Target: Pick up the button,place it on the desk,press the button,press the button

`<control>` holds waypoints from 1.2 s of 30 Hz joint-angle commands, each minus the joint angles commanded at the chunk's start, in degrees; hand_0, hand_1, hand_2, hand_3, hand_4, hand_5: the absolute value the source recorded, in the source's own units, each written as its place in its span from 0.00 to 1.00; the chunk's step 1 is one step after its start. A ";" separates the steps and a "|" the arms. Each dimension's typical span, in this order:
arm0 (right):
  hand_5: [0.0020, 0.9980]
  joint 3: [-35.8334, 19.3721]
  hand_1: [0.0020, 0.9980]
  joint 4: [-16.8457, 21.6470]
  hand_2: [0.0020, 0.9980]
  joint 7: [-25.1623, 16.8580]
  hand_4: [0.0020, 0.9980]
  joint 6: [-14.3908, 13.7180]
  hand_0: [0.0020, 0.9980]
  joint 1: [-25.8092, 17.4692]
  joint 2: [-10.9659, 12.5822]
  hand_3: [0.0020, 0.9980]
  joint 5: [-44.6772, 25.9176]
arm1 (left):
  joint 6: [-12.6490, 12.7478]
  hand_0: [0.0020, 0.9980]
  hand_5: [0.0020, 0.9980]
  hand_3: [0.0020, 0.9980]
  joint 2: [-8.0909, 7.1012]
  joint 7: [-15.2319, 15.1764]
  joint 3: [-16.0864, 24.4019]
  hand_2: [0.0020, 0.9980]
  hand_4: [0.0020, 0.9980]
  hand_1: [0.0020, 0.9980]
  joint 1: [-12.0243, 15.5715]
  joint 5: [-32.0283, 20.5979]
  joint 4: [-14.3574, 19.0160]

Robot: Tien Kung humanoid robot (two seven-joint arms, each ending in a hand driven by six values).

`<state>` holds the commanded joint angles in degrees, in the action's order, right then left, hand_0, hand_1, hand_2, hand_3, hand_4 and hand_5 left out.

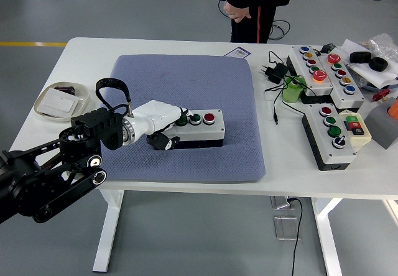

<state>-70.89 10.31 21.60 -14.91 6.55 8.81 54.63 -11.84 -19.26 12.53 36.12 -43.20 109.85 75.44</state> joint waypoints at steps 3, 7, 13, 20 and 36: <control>0.29 -0.09 0.53 0.00 0.62 -0.01 0.26 -0.01 0.64 -0.01 0.02 0.61 0.07 | 2.51 0.04 0.00 0.81 0.18 -0.40 0.62 0.03 0.57 0.00 -0.10 0.16 0.38; 0.29 -0.16 0.53 0.00 0.62 -0.03 0.26 -0.04 0.64 -0.02 0.06 0.61 0.08 | 4.60 0.04 0.00 0.81 0.77 -0.81 1.16 0.03 0.57 0.00 -0.57 0.15 0.65; 0.29 -0.11 0.53 0.00 0.62 -0.02 0.26 -0.06 0.64 0.03 0.08 0.61 0.00 | 5.48 0.04 0.00 0.81 2.74 -1.22 0.90 0.03 0.56 0.00 -1.82 -0.18 -0.31; 0.29 0.04 0.53 0.00 0.62 -0.03 0.26 -0.11 0.64 0.10 0.10 0.61 -0.15 | 5.01 0.04 0.00 0.81 4.85 -1.23 -0.73 0.03 0.56 0.00 -2.81 -0.60 -2.12; 0.29 0.07 0.53 0.00 0.62 0.05 0.26 -0.11 0.64 -0.15 0.15 0.61 0.01 | 3.43 0.04 0.00 0.81 5.72 -0.81 -3.04 0.03 0.55 0.00 -3.01 -1.37 -6.64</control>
<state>-70.82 10.31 21.65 -15.02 6.40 8.96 54.64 -8.41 -13.54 11.72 33.07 -46.21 108.48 68.80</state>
